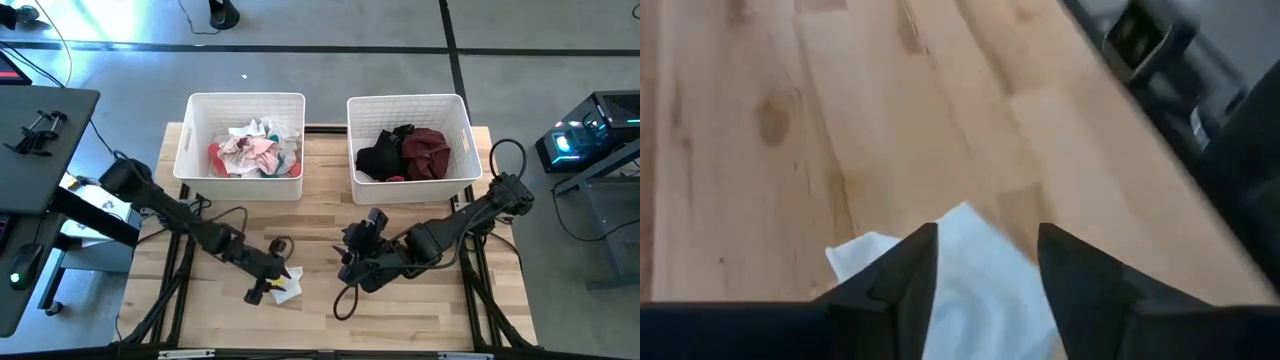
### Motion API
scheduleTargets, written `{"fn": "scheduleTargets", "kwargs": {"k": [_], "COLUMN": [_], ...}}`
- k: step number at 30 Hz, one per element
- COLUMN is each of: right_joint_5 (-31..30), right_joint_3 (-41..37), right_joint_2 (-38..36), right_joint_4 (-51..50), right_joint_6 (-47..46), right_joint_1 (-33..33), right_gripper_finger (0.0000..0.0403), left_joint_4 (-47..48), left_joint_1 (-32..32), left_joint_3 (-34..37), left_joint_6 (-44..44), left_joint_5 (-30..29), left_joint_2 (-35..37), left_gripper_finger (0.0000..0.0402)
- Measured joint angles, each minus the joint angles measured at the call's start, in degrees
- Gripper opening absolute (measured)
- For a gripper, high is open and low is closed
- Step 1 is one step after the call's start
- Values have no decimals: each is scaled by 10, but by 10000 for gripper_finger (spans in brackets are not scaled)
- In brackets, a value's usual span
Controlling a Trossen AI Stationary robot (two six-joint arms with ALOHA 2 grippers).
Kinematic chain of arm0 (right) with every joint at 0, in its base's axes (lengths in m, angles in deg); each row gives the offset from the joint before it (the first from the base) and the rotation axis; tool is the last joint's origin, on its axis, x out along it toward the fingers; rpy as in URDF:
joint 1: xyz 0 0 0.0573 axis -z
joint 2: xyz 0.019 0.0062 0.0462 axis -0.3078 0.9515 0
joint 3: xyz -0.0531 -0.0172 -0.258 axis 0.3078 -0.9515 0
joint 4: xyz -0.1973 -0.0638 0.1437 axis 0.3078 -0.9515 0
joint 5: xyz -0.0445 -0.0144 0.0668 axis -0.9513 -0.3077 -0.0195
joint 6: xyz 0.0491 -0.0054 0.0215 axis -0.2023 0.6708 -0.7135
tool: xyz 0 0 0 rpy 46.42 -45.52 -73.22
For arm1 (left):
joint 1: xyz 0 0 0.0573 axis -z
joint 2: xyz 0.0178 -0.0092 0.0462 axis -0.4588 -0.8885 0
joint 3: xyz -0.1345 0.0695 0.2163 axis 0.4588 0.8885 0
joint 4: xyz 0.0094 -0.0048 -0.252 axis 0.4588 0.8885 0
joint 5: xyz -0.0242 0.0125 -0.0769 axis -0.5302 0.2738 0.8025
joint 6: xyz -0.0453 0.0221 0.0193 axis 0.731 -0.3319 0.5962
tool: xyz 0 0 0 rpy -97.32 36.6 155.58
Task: Sort clothes
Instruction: Put the white sock into the left white laundry bin
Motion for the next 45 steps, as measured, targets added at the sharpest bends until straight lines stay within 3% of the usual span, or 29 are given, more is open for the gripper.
{"fn": "scheduleTargets", "kwargs": {"k": [6,11,15,19,21,25,32,35,38,45], "right_joint_5": [11,16,15,15,16,21,7,-10,-19,-5], "right_joint_3": [0,0,0,0,0,0,0,0,0,0], "right_joint_2": [0,0,0,0,0,-2,-13,-14,-14,-14], "right_joint_4": [-1,-5,-9,-10,-9,-16,-23,-23,-22,-21], "right_joint_6": [-24,-55,-62,-62,-62,-61,-36,-32,-32,-34], "right_joint_1": [0,0,3,9,12,11,12,14,14,16], "right_gripper_finger": [199,199,199,199,199,199,199,199,199,199], "left_joint_4": [-14,7,31,55,111,295,489,509,512,519], "left_joint_1": [-2,-2,1,-6,-8,-9,-29,-74,-157,-414], "left_joint_3": [0,-4,-6,-6,-20,-78,-242,-305,-336,-340], "left_joint_6": [-91,-105,-102,-86,-74,-44,-13,-2,-14,-71], "left_joint_5": [0,-13,-38,-44,-45,-109,-324,-385,-375,-233], "left_joint_2": [-88,-133,-139,-125,-102,-39,96,143,176,211], "left_gripper_finger": [216,222,168,53,18,21,6,6,6,13]}}
